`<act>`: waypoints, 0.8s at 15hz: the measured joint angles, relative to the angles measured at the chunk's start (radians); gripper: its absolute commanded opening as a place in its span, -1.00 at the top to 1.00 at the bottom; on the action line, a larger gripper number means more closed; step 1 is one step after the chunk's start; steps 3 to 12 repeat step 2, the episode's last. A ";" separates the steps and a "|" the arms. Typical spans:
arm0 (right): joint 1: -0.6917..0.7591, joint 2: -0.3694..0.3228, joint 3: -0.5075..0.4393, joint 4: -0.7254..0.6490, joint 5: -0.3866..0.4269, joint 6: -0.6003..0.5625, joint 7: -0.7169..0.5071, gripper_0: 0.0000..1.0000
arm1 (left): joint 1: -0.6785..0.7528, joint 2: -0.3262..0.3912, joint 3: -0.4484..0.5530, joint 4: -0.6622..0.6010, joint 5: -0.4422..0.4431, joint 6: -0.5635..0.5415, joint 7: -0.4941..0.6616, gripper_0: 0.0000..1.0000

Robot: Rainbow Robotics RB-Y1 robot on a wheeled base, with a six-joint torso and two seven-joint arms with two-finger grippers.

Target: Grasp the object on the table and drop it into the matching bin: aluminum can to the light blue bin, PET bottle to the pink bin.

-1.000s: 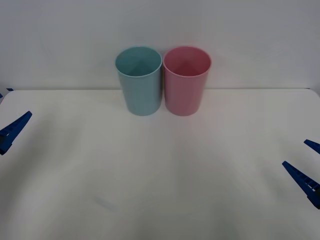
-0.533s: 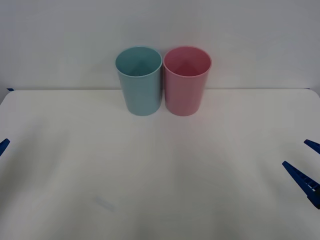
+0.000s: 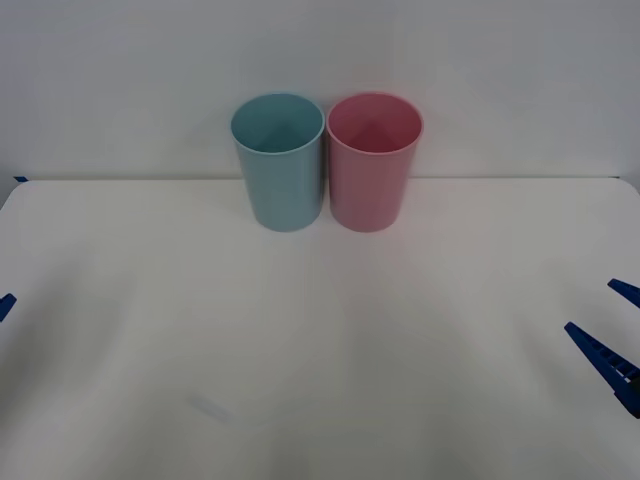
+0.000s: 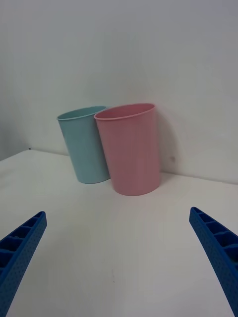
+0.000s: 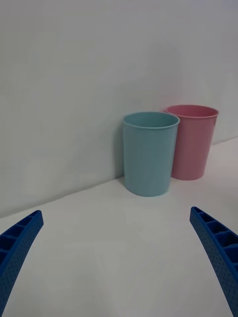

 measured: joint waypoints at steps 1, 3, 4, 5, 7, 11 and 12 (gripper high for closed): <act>0.000 0.000 0.000 0.000 0.000 0.000 0.000 -1.00 | 0.002 0.000 -0.004 0.000 0.000 0.003 0.001 -1.00; 0.000 0.000 0.000 0.000 0.000 0.000 0.000 -1.00 | 0.002 0.000 -0.005 0.000 0.000 0.003 0.001 -1.00; 0.000 0.000 0.000 0.000 0.000 0.000 0.000 -1.00 | 0.002 0.000 -0.005 0.000 0.000 0.003 0.001 -1.00; 0.000 0.000 0.000 0.000 0.000 0.000 0.000 -1.00 | 0.002 0.000 -0.005 0.000 0.000 0.003 0.001 -1.00; 0.000 0.000 0.000 0.000 0.000 0.000 0.000 -1.00 | 0.002 0.000 -0.005 0.000 0.000 0.003 0.001 -1.00; 0.000 0.000 0.000 0.000 0.000 0.000 0.000 -1.00 | 0.002 0.000 -0.005 0.000 0.000 0.003 0.001 -1.00; 0.000 0.000 0.000 0.000 0.000 0.000 0.000 -1.00 | 0.002 0.000 -0.005 0.000 0.000 0.003 0.001 -1.00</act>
